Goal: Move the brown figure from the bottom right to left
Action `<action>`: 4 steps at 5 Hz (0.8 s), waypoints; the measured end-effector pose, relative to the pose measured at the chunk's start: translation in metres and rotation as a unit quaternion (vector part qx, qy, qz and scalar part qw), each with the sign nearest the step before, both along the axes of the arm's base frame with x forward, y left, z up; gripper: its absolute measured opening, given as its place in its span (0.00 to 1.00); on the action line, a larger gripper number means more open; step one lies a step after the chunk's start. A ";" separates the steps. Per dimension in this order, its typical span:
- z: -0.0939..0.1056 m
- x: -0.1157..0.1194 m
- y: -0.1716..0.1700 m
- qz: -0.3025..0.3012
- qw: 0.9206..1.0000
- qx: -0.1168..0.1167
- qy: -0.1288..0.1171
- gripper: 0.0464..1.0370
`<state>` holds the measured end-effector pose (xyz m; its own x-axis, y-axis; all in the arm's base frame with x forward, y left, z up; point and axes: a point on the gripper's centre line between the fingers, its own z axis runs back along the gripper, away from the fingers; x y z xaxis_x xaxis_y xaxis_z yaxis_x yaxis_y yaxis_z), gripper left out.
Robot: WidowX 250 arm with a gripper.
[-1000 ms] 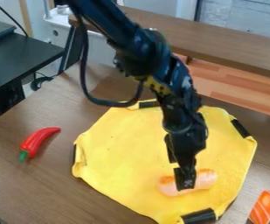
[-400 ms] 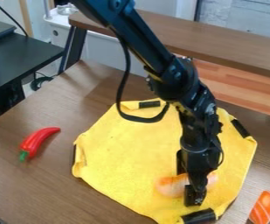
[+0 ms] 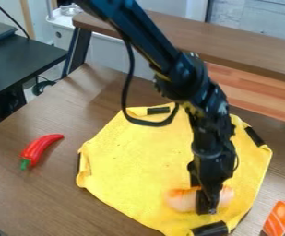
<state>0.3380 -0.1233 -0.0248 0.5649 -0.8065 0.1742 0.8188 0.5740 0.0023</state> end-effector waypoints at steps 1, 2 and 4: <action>0.033 0.012 0.028 0.043 0.998 -0.040 -0.017 0.59; 0.044 0.012 0.057 0.090 0.993 -0.073 0.005 0.59; 0.057 0.031 0.139 0.180 0.980 -0.088 -0.010 0.59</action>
